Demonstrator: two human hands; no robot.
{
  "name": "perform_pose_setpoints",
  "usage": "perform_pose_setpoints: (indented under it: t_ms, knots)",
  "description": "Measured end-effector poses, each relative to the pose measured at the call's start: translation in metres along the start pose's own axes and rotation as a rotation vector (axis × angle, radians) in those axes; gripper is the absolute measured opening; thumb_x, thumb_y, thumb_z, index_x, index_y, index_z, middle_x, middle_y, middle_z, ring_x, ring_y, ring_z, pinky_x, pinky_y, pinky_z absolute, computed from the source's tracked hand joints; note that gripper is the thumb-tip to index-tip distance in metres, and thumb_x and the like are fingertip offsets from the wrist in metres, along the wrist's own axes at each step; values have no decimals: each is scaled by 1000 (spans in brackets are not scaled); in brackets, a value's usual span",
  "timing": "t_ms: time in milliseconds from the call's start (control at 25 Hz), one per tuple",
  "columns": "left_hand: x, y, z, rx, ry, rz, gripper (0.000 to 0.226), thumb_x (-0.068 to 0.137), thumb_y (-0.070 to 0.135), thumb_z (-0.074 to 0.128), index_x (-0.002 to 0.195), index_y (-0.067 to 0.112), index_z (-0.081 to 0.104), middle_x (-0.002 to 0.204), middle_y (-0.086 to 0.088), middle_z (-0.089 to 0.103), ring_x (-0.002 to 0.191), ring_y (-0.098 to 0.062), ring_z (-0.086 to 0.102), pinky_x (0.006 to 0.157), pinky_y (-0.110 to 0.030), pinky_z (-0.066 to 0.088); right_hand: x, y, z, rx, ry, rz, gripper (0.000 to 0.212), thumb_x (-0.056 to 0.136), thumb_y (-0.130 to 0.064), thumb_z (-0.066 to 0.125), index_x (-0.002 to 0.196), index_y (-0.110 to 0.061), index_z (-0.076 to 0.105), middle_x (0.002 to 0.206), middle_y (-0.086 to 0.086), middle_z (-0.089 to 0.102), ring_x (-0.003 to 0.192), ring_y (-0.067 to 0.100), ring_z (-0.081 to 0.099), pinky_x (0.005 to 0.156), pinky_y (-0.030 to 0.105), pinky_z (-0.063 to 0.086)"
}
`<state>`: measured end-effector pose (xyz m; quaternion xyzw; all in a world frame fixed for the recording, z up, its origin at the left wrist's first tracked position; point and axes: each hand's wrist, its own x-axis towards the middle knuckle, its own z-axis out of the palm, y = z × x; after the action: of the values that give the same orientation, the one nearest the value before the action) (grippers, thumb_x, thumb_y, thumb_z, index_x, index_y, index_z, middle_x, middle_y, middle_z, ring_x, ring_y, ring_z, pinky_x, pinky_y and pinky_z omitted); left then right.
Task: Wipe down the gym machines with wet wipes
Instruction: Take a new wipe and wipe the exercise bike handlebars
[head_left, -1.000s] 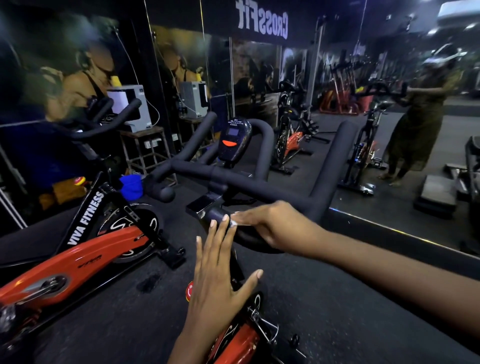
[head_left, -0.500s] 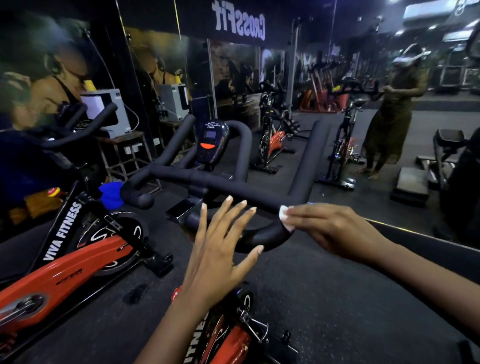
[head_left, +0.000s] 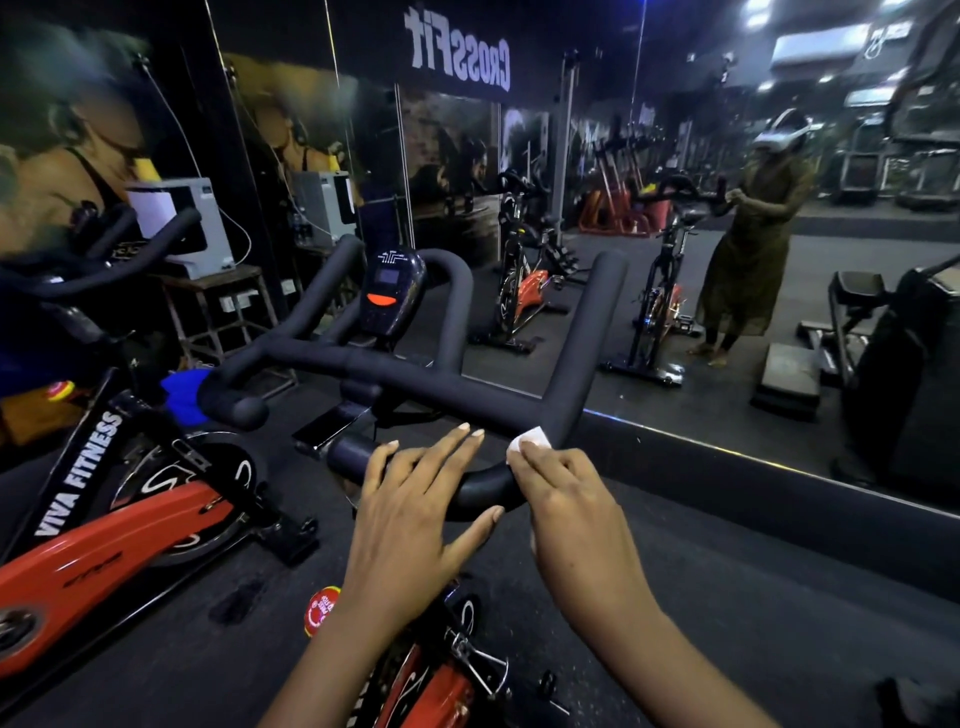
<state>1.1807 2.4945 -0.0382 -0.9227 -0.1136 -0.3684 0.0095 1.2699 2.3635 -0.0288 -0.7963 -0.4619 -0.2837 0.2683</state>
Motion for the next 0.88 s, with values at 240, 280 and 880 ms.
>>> perform_pose_setpoints:
  t_ms: [240, 280, 880]
  knots:
    - [2, 0, 1, -23, 27, -3, 62, 84, 56, 45, 133, 20, 54, 131, 9, 57, 102, -10, 48, 103, -36, 26, 27, 33, -21, 448, 109, 116, 32, 71, -1, 56, 93, -14, 74, 95, -1, 73, 89, 4, 62, 82, 8, 41]
    - [2, 0, 1, -23, 23, -6, 62, 84, 57, 45, 132, 20, 54, 131, 9, 57, 102, -10, 48, 103, -36, 25, 46, 53, -20, 435, 141, 216, 27, 76, -2, 57, 95, -13, 74, 96, 1, 73, 91, 4, 62, 84, 7, 39]
    - [70, 23, 0, -44, -273, 64, 84, 76, 72, 15, 150, 33, 16, 155, 9, 22, 145, -11, 16, 117, -35, 2, 9, 46, -6, 522, 229, 282, 44, 74, 16, 61, 102, -16, 72, 99, -10, 64, 97, -3, 57, 85, 1, 38]
